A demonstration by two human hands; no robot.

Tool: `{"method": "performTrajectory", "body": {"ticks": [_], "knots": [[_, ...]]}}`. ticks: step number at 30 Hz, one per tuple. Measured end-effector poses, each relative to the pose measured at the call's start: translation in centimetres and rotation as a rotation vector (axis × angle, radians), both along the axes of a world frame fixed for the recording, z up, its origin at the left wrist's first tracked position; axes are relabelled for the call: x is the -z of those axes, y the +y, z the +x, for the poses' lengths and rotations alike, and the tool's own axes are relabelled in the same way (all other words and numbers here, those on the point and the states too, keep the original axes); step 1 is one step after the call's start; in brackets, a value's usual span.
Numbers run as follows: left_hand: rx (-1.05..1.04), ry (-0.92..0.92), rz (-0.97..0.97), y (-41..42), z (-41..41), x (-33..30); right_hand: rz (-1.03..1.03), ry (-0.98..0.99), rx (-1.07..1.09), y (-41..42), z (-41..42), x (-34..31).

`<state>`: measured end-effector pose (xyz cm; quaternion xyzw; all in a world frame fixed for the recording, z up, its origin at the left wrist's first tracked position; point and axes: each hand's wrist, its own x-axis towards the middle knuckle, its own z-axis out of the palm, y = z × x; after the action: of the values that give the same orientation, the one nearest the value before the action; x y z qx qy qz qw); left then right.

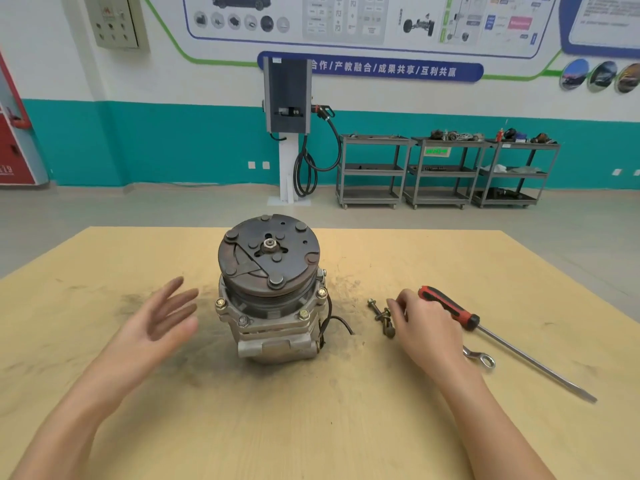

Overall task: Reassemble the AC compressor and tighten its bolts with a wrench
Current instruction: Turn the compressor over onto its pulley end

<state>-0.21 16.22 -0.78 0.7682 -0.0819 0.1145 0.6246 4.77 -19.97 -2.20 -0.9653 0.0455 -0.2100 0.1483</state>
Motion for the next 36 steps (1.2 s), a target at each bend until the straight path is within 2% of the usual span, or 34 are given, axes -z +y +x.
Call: {"method": "performTrajectory", "body": {"ticks": [2, 3, 5, 7, 11, 13, 20, 24, 26, 28, 31, 35, 36], "knots": [[-0.084, -0.158, -0.026, -0.2, -1.1, -2.1, -0.016, -0.057, -0.047, 1.0, -0.3, 0.1], [-0.063, -0.234, 0.0, -0.9, -1.7, -3.4, -0.019, -0.081, -0.061, 1.4, -0.3, 0.0], [0.012, -0.369, 0.182, -3.1, -2.4, -6.6, -0.013, -0.102, -0.074, 1.6, -0.3, -0.1], [0.016, -0.464, 0.464, -5.5, -2.5, -9.7, -0.016, -0.109, -0.082, 1.7, -0.5, -0.2], [-0.018, -0.352, 1.06, -10.0, -1.0, -12.2, -0.009, -0.154, -0.103, 2.0, -0.9, -0.4], [-0.04, -0.288, 1.253, -11.0, 0.0, -11.9, -0.009, -0.165, -0.125, 2.2, -0.9, -0.3], [-0.111, -0.357, 1.25, -11.0, 0.9, -11.4, 0.002, -0.163, -0.198, 2.7, -1.3, -0.2], [-0.171, -0.378, 1.182, -10.3, 0.0, -11.1, 0.131, -0.189, -0.234, 3.6, -1.8, -0.2], [-0.199, -0.397, 1.132, -9.9, -0.7, -10.8, 0.281, -0.198, -0.3, 4.4, -1.9, -0.1], [-0.223, -0.407, 1.081, -9.4, -1.4, -10.5, 0.52, -0.128, -0.406, 5.4, -2.0, 0.0], [-0.245, -0.417, 1.019, -8.6, -2.2, -10.0, 0.973, 0.147, -0.463, 7.5, -1.9, 0.3], [-0.258, -0.439, 0.949, -7.5, -2.7, -9.6, 1.766, 0.583, -0.381, 8.4, 0.2, 0.2], [-0.252, -0.441, 0.935, -7.2, -2.8, -9.5, 1.877, 0.651, -0.365, 8.3, 0.7, 0.1]]}}
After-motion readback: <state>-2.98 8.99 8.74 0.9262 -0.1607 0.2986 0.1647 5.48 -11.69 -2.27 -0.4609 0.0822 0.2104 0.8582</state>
